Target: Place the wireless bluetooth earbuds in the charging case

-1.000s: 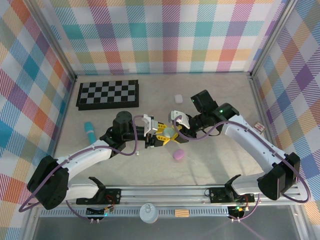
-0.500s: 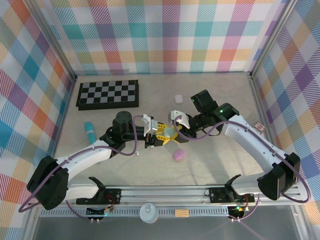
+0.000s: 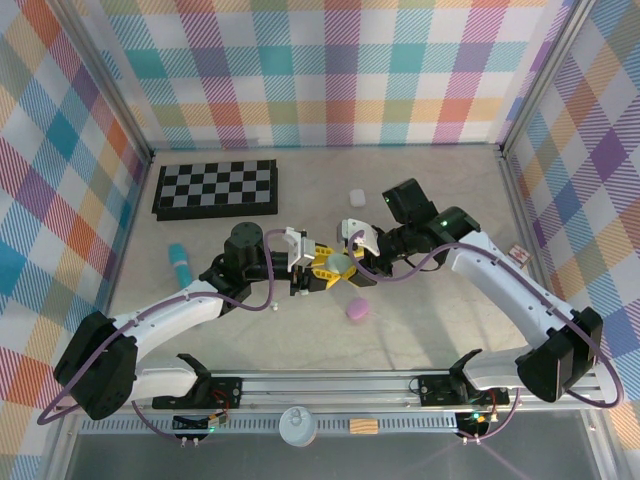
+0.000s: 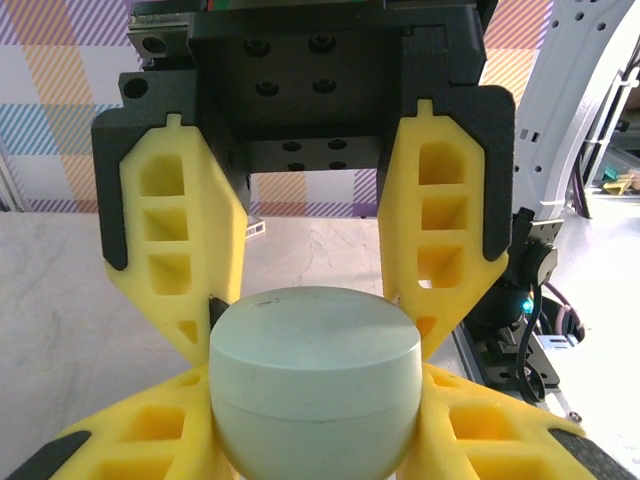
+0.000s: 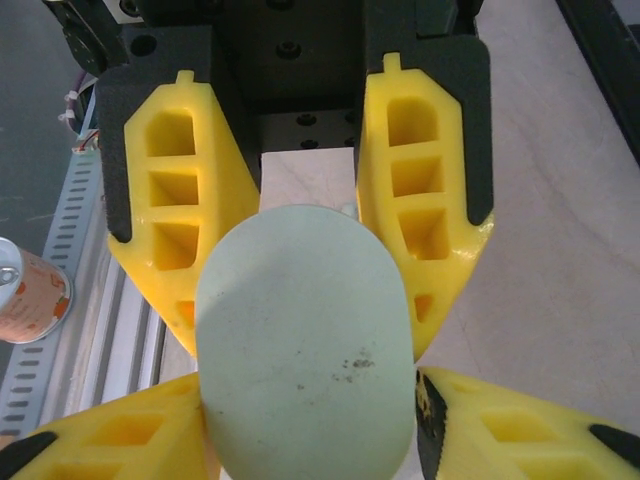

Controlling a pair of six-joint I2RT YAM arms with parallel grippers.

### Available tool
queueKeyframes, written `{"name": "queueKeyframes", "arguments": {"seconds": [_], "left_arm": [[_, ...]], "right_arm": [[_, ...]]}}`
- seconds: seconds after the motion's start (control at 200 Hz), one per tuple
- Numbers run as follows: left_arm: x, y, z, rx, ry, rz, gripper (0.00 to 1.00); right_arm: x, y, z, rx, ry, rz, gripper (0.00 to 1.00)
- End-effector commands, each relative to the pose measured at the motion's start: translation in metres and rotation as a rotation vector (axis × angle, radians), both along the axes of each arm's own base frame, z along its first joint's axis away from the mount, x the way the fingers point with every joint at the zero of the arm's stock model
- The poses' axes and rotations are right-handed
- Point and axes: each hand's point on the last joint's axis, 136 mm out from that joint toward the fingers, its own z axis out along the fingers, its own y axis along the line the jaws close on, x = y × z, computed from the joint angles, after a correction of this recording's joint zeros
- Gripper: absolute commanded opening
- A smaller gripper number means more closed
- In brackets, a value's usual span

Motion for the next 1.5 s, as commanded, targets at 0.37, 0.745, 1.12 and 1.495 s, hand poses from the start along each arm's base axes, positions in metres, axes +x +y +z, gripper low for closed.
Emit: {"name": "queueKeyframes", "arguments": {"seconds": [0.37, 0.745, 1.12, 1.495], "left_arm": [[-0.016, -0.001, 0.006, -0.023, -0.031, -0.061, 0.25], [-0.017, 0.000, 0.007, -0.021, -0.032, -0.063, 0.25], [-0.018, 0.000, 0.008, -0.025, -0.036, -0.064, 0.25], [-0.015, 0.000, 0.006, -0.023, -0.035, -0.048, 0.25]], "right_arm": [[0.003, -0.005, 0.024, 0.066, -0.106, -0.003, 0.57], [0.018, -0.008, 0.032, 0.085, -0.146, -0.077, 0.57], [0.032, -0.014, 0.044, 0.115, -0.192, -0.162, 0.57], [0.028, -0.016, 0.056, 0.163, -0.200, -0.162, 0.80]]}}
